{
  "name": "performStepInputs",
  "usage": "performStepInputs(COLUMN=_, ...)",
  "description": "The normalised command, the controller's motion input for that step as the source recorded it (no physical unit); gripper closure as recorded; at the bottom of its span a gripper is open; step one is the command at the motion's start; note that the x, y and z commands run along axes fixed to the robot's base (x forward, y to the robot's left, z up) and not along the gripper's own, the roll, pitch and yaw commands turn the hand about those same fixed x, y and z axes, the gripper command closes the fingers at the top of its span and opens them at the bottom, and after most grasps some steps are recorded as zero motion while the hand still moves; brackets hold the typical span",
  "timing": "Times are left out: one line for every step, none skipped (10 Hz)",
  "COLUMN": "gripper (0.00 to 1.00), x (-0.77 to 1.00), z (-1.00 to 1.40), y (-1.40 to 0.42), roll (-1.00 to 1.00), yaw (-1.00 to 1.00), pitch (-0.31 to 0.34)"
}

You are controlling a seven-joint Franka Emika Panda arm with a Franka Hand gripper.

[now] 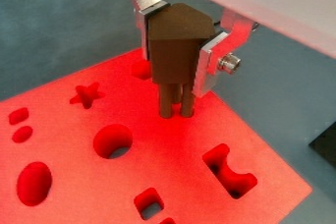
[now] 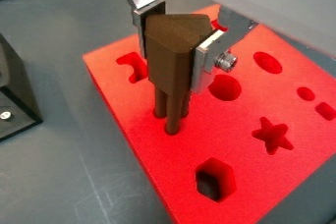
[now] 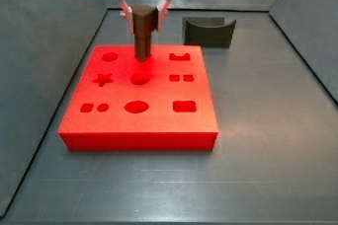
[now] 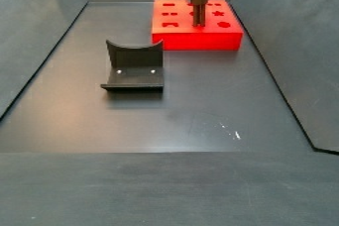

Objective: Insert the 3 prong object.

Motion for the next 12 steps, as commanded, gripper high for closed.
performStepInputs(gripper=1.0, x=0.2, z=-0.2, y=0.0, roll=0.1, yaw=0.0, pitch=0.021)
performStepInputs(gripper=1.0, x=0.0, z=-0.2, y=0.0, roll=0.05, yaw=0.0, pitch=0.0)
performStepInputs(gripper=1.0, x=0.0, z=-0.34, y=0.0, roll=0.03, yaw=0.0, pitch=0.001)
performStepInputs(gripper=1.0, x=0.0, z=-0.46, y=0.0, roll=0.06, yaw=0.0, pitch=0.081)
performStepInputs(gripper=1.0, x=-0.11, z=-0.57, y=0.0, roll=0.07, yaw=-0.01, pitch=0.103)
performStepInputs(gripper=1.0, x=-0.14, z=-0.71, y=0.0, roll=0.08, yaw=-0.01, pitch=0.1)
performStepInputs(gripper=1.0, x=-0.11, z=-0.72, y=0.0, roll=0.07, yaw=0.0, pitch=0.066)
performStepInputs(gripper=1.0, x=-0.09, z=-0.67, y=0.0, roll=0.13, yaw=0.0, pitch=0.029)
performStepInputs(gripper=1.0, x=-0.08, z=-0.59, y=-0.15, roll=0.32, yaw=-0.03, pitch=0.036)
performStepInputs(gripper=1.0, x=-0.04, z=-0.46, y=-0.27, roll=0.42, yaw=-0.05, pitch=0.027)
performStepInputs(gripper=1.0, x=0.0, z=-0.46, y=-0.28, roll=0.45, yaw=-0.05, pitch=0.0)
performStepInputs(gripper=1.0, x=0.0, z=-0.48, y=-0.28, roll=0.45, yaw=-0.06, pitch=0.0)
